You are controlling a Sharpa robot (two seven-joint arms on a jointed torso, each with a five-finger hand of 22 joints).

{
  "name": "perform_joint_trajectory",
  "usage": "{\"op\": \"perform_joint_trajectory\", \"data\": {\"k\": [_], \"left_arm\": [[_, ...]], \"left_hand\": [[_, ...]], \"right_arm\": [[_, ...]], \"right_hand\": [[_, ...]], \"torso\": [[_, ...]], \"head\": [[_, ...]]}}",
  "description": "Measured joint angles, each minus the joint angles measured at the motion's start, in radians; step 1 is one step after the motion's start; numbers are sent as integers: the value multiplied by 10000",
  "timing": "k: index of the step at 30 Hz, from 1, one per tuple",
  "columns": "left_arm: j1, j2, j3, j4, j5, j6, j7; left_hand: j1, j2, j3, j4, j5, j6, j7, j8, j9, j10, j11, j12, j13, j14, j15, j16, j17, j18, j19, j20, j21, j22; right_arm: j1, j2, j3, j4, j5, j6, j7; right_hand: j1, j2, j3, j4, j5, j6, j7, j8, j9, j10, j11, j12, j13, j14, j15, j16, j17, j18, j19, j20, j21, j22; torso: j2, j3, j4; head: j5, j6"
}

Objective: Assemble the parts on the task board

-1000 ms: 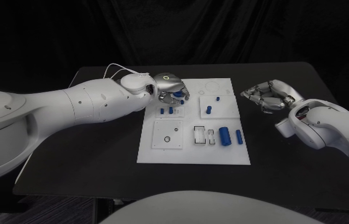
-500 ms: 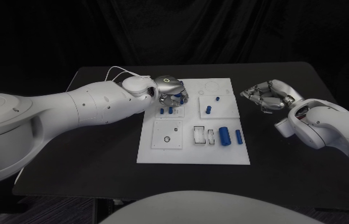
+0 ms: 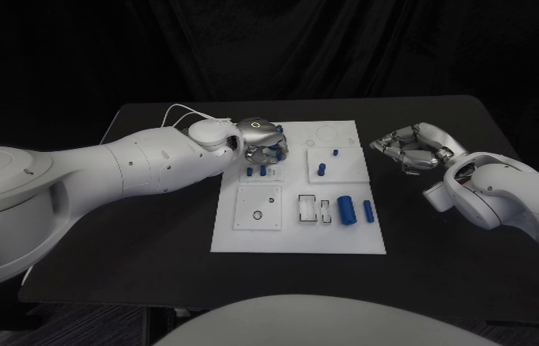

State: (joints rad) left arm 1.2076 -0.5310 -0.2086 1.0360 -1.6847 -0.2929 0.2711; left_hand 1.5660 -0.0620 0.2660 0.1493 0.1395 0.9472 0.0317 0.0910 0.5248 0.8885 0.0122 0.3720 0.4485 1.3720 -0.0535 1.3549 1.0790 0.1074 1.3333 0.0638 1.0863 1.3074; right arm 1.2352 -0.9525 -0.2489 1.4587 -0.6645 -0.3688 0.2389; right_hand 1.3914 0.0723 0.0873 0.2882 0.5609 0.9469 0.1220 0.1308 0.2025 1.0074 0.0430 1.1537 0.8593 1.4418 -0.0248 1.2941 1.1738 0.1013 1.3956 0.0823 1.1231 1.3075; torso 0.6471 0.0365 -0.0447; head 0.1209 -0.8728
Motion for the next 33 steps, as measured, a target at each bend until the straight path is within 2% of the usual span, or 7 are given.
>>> {"op": "perform_joint_trajectory", "data": {"k": [11, 16, 21, 24, 28, 33], "left_arm": [[-46, -210, -23, 155, -10, -417, 3], [-46, -501, -24, 424, -14, -698, 1], [-30, -964, -24, 912, -17, -920, -58], [83, -1294, -26, 1322, -19, -1011, -123], [320, -1776, -10, 1858, -21, -1067, -242], [395, -2064, -22, 2150, -22, -1045, -375]], "left_hand": [[15, 95, 64, -174, 104, 268, 96, 38, -9, 304, -117, 180, 161, -10, -63, -37, -85, 2, 38, -70, 0, 0], [23, 101, 48, -214, 107, 342, 89, 38, -10, 391, -130, 180, 178, 2, -74, -76, -111, 2, 74, -106, 0, -1], [23, 101, 47, -213, 106, 342, 89, 37, -9, 393, -133, 179, 215, -34, -110, -116, -204, 2, 74, -106, 0, -1], [23, 100, 47, -213, 106, 411, 92, 37, -10, 393, -132, 179, 216, -34, -110, -171, -278, 2, 74, -106, -40, -1], [23, 100, 47, -213, 106, 411, 93, 37, -22, 392, -132, 179, 217, -34, -109, -210, -333, 2, 74, -106, -105, 3], [23, 99, 46, -212, 105, 411, 93, 37, -39, 483, -121, 177, 217, -35, -109, -210, -346, 2, 38, -142, -105, 7]], "right_arm": [[0, 25, 0, -17, -1, 19, 0], [-1, 25, 0, -24, -2, 30, 0], [-3, 29, 0, -43, -2, 42, 0], [-3, 43, 0, -59, -2, 49, -4], [-3, 56, -1, -72, -2, 65, -11], [-3, 58, -1, -87, -2, 81, -21]], "right_hand": [[0, 0, 0, 0, 0, 0, 0, 0, 0, 0, 0, 0, 0, 0, 0, 0, -1, 1, 0, 0, 0, -1], [0, 0, 0, 0, 0, 0, 0, 0, 0, 0, 0, 0, 0, 0, 0, 0, -1, 1, 0, 0, 0, -1], [0, 0, 0, 0, 0, 0, 0, 0, 0, 0, 0, 0, -11, 0, 0, 0, -13, 0, 0, 0, 0, -1], [0, 0, 0, 0, 0, 0, 0, 0, 0, 0, 0, 0, -11, 0, 0, 0, -13, 0, 0, 0, 0, -1], [0, 0, 0, 0, 0, 0, 0, 0, 0, 0, 0, 0, -23, 0, 0, 0, -27, 0, 0, 0, 0, -1], [0, 0, 0, 0, 0, 0, 0, 0, 0, 0, 0, 0, -38, 0, 0, 0, -27, 0, 0, 0, 0, -1]], "torso": [[-1, 6, 2], [1, 5, 3], [1, 2, 6], [1, 1, 11], [-3, -2, 14], [-11, -1, 16]], "head": [[13, 0], [-20, 0], [1, 0], [3, 0], [28, 0], [49, 0]]}}
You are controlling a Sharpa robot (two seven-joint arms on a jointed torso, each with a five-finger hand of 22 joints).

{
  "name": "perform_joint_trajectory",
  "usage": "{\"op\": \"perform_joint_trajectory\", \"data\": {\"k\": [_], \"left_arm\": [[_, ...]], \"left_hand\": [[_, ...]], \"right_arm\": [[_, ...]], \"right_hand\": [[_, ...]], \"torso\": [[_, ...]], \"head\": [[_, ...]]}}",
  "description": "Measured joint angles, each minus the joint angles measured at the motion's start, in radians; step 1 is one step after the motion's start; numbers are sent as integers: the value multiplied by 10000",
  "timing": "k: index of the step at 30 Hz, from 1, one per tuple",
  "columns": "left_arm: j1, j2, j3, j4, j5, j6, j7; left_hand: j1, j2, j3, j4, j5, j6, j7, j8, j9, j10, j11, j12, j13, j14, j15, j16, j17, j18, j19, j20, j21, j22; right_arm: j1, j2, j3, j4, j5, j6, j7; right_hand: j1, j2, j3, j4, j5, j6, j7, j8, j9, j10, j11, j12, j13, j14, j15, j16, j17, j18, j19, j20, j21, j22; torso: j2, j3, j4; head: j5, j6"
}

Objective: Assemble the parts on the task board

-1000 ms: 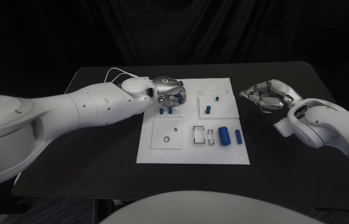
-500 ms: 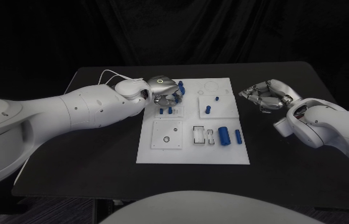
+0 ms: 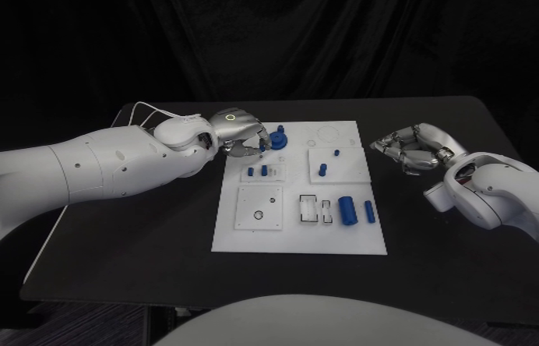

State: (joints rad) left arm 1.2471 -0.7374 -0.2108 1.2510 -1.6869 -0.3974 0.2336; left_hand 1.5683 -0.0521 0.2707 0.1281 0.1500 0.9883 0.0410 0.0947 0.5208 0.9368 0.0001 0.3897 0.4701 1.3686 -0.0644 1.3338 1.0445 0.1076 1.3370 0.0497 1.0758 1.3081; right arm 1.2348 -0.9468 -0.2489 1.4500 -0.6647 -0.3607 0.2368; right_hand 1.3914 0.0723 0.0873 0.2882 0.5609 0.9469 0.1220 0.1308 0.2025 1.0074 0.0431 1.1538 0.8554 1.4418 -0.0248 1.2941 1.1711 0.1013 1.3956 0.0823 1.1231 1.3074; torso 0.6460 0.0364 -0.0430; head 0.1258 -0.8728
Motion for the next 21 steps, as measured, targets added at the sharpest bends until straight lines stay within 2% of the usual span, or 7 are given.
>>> {"op": "perform_joint_trajectory", "data": {"k": [5, 10, 21], "left_arm": [[2, -24, -6, 3, -2, 151, -112], [-5, 61, -8, -200, -2, 366, -224], [-102, 281, -10, -428, -3, 688, -365]], "left_hand": [[0, -1, 0, 0, -1, 0, 0, 0, -1, 25, -7, -2, 1, -37, -36, -37, -62, 0, 0, 0, -51, 0], [0, -1, -25, -29, -1, 0, 0, 0, -10, 70, 5, -4, 13, -37, -36, -97, -105, 0, 0, 0, -99, -1], [-40, -41, 2, -56, -2, 0, 0, 0, -24, 70, 6, -6, 16, -73, 0, -97, -163, 0, 0, 0, -155, -2]], "right_arm": [[-14, -7, 0, -7, 0, 17, -9], [-35, -25, 0, -3, -1, 37, -18], [-63, -84, 0, 26, -1, 67, -37]], "right_hand": [[0, 0, 0, 0, 0, 0, 0, 0, 0, 0, 0, 0, 0, 0, 0, 0, 0, 1, 0, 0, 0, 0], [0, 0, 0, 0, 0, 0, 0, 0, 0, 0, 0, 0, 1, 0, 0, 0, -14, 0, 0, 0, 0, -1], [0, 0, 27, -27, 0, 0, 0, 0, 0, 0, 0, -40, -22, 0, 0, 0, -18, 0, 0, 0, 0, -1]], "torso": [[-18, 14, 14], [-31, 26, 37], [-27, 26, 29]], "head": [[4, 0], [-15, 0], [-3, 0]]}}
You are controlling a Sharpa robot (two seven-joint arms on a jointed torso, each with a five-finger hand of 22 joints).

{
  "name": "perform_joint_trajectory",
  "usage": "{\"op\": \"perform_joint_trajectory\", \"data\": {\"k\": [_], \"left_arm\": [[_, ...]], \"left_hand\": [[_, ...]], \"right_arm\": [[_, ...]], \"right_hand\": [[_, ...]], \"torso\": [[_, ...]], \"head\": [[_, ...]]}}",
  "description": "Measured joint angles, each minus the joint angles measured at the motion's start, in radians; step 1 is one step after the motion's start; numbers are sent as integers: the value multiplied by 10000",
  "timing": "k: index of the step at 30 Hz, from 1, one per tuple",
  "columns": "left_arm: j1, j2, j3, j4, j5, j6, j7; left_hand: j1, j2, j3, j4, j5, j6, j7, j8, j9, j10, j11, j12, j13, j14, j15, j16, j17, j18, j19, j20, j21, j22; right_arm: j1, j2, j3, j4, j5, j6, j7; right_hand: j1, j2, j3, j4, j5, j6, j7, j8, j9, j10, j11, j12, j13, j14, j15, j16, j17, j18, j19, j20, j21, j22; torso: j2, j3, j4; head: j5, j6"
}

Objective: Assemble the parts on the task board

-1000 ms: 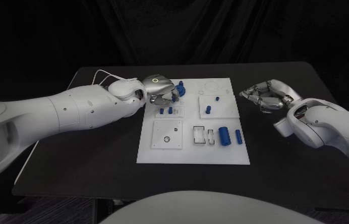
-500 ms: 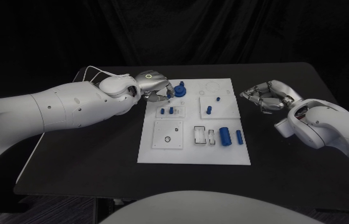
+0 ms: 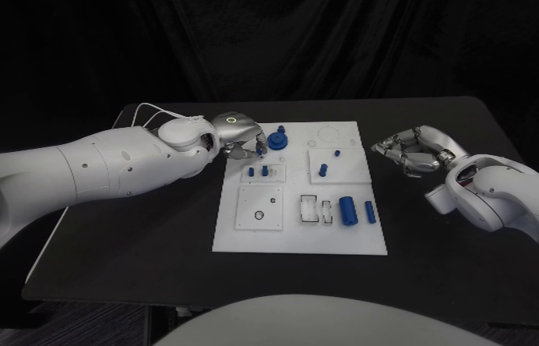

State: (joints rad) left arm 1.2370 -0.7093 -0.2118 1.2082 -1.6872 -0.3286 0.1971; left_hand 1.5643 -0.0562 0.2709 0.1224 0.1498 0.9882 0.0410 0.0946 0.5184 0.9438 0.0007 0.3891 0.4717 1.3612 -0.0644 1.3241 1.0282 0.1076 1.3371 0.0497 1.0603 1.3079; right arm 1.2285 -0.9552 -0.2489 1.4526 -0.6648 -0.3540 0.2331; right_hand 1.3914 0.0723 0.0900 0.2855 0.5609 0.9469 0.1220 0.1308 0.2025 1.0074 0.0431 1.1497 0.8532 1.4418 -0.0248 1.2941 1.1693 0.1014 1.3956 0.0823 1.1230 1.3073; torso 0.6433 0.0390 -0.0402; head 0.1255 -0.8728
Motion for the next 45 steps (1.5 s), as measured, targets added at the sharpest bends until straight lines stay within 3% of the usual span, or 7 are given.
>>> {"op": "perform_joint_trajectory", "data": {"k": [7, 18, 45], "left_arm": [[-27, 53, 0, -71, -2, 111, -41], [-133, 171, 1, -192, -2, 203, -61], [-213, 434, 7, -484, -2, 195, -128]], "left_hand": [[0, 0, 0, 0, 0, 0, 0, 0, -7, -1, 1, 0, 0, 0, 0, -39, -15, 0, 0, 0, 0, -1], [0, 0, -1, 1, -43, -1, -1, -1, -17, 31, 34, -2, -2, -71, 1, -87, -99, 0, -37, -36, -58, -2], [-44, 44, -2, 2, -105, 36, 36, -48, -46, 31, 38, -34, -20, -188, 13, -253, -345, -1, -146, 2, -282, -3]], "right_arm": [[-4, -8, 0, 15, 0, 12, -14], [-5, -4, 0, 16, 0, 24, -24], [-6, 0, 0, 12, -1, 44, -74]], "right_hand": [[0, 0, 28, 29, 0, 0, 0, -35, 0, 0, 0, 0, 0, 0, 0, 0, 0, 1, 0, 0, 0, 8], [0, 0, 28, 29, 0, 0, 0, -35, 0, 0, 0, 0, -8, 0, 0, 0, 2, 1, 0, 0, 0, 7], [0, 0, 56, 0, 39, 0, 0, -34, 0, 0, 0, 0, -6, 0, 0, 0, -15, 0, 0, 0, 0, 4]], "torso": [[7, -10, -3], [9, 6, -12], [-5, 6, -13]], "head": [[-14, 0], [-5, 0], [-43, 0]]}}
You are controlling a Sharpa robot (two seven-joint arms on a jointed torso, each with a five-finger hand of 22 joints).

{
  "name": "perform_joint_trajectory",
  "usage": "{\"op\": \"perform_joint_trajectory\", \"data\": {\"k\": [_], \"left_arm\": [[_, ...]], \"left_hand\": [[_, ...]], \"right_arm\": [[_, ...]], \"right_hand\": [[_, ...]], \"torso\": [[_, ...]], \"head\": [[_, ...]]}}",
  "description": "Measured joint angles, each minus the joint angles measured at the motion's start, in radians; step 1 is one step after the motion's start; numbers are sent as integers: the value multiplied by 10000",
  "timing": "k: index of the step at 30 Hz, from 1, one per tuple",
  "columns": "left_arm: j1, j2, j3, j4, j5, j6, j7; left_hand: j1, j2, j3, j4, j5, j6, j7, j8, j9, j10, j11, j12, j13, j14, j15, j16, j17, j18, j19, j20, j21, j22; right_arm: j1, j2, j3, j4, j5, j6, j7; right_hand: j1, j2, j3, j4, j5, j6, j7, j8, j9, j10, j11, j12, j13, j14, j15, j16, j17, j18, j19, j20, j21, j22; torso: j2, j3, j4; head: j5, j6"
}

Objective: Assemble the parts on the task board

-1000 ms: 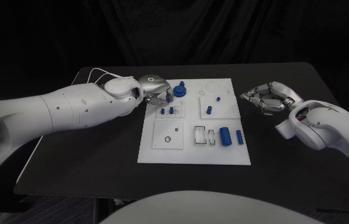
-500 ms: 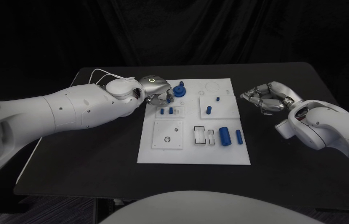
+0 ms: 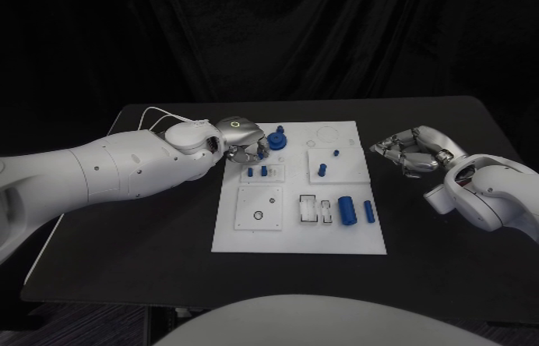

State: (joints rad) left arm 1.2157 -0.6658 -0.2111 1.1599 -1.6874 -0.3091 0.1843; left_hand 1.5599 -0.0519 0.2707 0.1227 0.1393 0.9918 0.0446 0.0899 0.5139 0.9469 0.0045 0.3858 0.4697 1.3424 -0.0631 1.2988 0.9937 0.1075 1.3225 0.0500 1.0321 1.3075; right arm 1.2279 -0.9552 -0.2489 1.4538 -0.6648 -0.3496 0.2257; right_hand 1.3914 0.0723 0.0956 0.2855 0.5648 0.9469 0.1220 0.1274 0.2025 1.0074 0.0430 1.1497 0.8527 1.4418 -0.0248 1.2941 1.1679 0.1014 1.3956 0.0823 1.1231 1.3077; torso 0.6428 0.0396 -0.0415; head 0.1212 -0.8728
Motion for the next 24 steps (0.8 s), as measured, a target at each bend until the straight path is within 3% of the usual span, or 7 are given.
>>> {"op": "perform_joint_trajectory", "data": {"k": [5, 11, 18, 20, 24], "left_arm": [[-6, 20, 1, -24, 0, 3, -9], [-55, 45, -6, -61, 0, 86, -83], [-64, 27, -7, -107, 0, 172, -159], [-67, 17, -6, -116, -1, 196, -182], [-69, 4, -6, -122, -2, 220, -226]], "left_hand": [[-52, -53, 0, 0, -16, -41, 33, -71, -41, -42, 43, -113, -6, -43, 43, -78, -123, 1, -49, 23, -122, -1], [-547, -255, -169, 320, -770, -1045, -309, -243, -346, -841, 261, -763, -313, -366, 221, -417, -593, 1, -340, 161, -786, -1], [-592, -302, -247, 416, -785, -1436, -434, -243, -518, -1083, 343, -1004, -485, -490, 274, -526, -816, 10, -411, 232, -1136, -1], [-592, -302, -247, 416, -785, -1451, -449, -243, -525, -1084, 342, -1044, -486, -490, 274, -560, -870, 168, -477, 226, -1202, -1], [-591, -303, -247, 416, -785, -1451, -449, -243, -547, -1122, 377, -1044, -501, -526, 310, -560, -913, 167, -482, 231, -1279, -1]], "right_arm": [[0, 7, 0, -4, 0, 6, -10], [0, 18, 0, -6, 0, 16, -22], [-1, 17, 0, -9, 0, 25, -31], [-2, 17, 0, -10, 0, 28, -32], [-2, 33, 0, -17, 0, 36, -33]], "right_hand": [[0, 0, 29, -29, 0, 0, 0, 0, 0, 0, 0, 0, 1, 0, 0, 0, 0, 1, 0, 0, 0, 0], [0, 0, 29, -29, 0, 0, 0, 1, 0, 0, 0, 0, 1, 0, 0, 0, 1, 1, 0, 0, 0, -1], [0, 0, 56, -1, 0, 0, 0, 1, 0, 0, 0, 0, -23, 0, 0, 0, -9, 1, 0, 0, -40, -1], [0, 0, 56, -1, 0, 0, 0, 1, 0, 0, 0, 0, -23, 0, 0, 0, -9, 0, 0, 0, -40, -1], [0, 0, 56, -1, 0, 0, 0, 1, 0, 0, 0, 0, -22, 0, 0, 0, -9, 1, 0, 0, -40, -2]], "torso": [[-1, 1, 0], [0, 2, -3], [4, 2, 4], [4, 1, 6], [4, 0, 11]], "head": [[19, 0], [28, 0], [0, 0], [-8, 0], [-9, 0]]}}
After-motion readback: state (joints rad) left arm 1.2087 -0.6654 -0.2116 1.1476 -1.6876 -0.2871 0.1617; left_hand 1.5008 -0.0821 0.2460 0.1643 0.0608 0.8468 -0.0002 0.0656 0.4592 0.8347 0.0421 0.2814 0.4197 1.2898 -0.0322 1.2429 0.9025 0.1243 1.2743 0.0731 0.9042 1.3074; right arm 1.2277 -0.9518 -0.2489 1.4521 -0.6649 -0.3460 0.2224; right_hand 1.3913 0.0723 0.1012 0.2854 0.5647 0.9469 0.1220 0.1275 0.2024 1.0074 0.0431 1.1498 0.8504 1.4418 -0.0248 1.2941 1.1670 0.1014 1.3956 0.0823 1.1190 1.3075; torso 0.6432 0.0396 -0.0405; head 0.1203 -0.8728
